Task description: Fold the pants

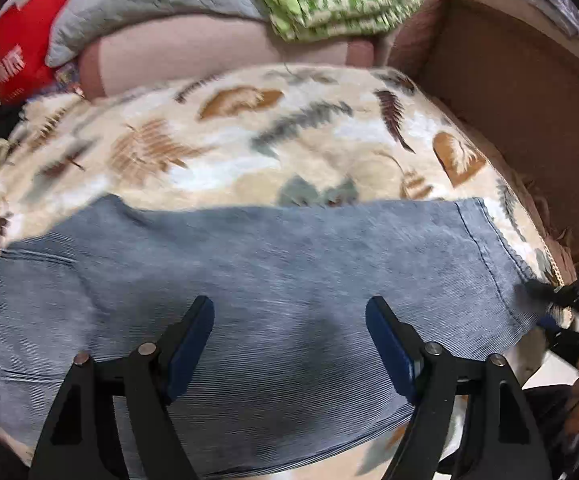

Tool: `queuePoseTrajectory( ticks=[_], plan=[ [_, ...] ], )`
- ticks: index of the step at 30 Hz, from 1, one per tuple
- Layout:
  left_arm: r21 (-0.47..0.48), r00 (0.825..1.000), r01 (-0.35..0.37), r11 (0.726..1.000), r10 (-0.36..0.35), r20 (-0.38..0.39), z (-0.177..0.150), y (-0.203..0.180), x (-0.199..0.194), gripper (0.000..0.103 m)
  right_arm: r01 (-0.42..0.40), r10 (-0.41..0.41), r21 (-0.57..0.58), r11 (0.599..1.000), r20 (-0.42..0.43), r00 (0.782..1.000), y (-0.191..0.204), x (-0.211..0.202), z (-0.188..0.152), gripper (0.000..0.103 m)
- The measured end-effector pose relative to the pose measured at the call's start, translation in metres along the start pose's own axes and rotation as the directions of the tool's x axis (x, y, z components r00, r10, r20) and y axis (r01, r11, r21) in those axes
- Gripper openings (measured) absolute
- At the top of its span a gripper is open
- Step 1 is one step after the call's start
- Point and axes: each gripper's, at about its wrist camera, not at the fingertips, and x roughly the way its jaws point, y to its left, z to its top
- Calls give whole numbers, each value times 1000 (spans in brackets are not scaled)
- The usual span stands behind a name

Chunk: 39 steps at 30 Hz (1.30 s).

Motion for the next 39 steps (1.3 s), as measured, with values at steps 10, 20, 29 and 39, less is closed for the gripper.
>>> queuePoseTrajectory(
  ticks=[10,20,29,39],
  plan=[
    [99,996,-90,991,87,30,-4,-23,6,89,-5,0,-72,997,-62,998,13,5,-14,87],
    [173,995,-95,980,99,-14,-11,-24,16,93,94,-106,-173,980,-64,992,28,16,-16,25],
    [324,984,-107,940,148,-103,-30,-33,53,98,181,-183,-334,925,26,983,75,2,-22,21],
    [-73,998,57,996,-58,-10,-33,82,-12,93,38,39,-799,600,77,996,255,-13,-146,14]
  ],
)
